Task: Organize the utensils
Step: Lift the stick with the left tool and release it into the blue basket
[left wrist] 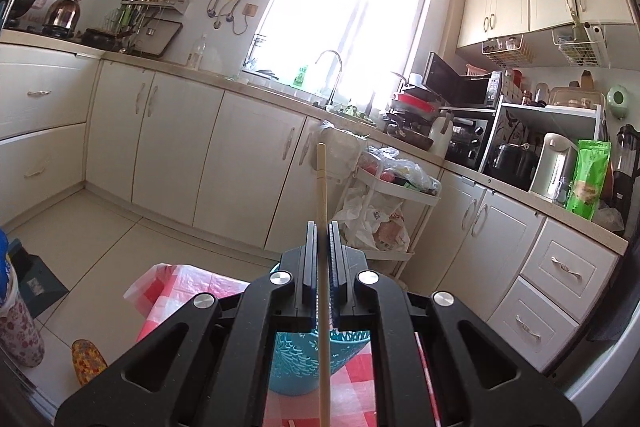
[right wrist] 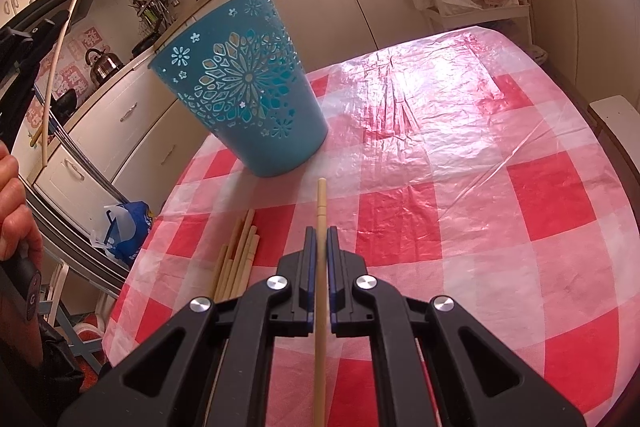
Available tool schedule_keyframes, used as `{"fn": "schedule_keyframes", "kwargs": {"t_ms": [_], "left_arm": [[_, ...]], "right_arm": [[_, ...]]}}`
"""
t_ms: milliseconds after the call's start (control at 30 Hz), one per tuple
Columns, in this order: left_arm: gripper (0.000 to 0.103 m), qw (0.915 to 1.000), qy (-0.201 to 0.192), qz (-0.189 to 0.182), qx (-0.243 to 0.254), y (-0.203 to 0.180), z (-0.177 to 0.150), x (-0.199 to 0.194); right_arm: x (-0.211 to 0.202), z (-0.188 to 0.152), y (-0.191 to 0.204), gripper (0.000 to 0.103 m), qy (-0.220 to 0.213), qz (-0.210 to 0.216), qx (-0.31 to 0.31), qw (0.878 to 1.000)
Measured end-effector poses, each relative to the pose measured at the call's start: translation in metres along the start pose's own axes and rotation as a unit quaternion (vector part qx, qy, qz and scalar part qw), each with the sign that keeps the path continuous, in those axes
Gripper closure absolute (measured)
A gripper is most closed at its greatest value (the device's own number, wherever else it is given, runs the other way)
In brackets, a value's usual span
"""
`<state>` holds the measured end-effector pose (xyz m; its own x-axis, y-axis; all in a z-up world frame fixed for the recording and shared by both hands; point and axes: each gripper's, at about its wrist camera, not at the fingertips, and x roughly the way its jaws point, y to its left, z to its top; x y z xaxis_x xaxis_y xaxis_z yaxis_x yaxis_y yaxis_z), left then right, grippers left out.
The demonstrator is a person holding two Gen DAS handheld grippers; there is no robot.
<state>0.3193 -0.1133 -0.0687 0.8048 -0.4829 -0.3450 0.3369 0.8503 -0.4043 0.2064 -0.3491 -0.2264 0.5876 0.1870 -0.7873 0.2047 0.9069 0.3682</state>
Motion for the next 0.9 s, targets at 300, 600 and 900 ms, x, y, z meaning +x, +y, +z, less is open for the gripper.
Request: {"fn": "schedule_keyframes", "kwargs": {"t_ms": [300,600,900], "left_arm": [[0.098,0.9997,-0.024,-0.001,-0.005,-0.005,0.016,0.038],[0.098,0.9986,-0.044,0.022,-0.021,-0.003,0.025,0.092],[0.098,0.9976,-0.033,0.051,-0.033,0.004,0.0,0.141]], "right_arm": [[0.0,0.0,-0.001,0.097,0.001,0.003,0.004,1.0],[0.001,0.0,0.0,0.097,0.002,0.007,0.002,1.0],[0.0,0.001,-0.001,0.097,0.002,0.015,0.002,1.0]]}}
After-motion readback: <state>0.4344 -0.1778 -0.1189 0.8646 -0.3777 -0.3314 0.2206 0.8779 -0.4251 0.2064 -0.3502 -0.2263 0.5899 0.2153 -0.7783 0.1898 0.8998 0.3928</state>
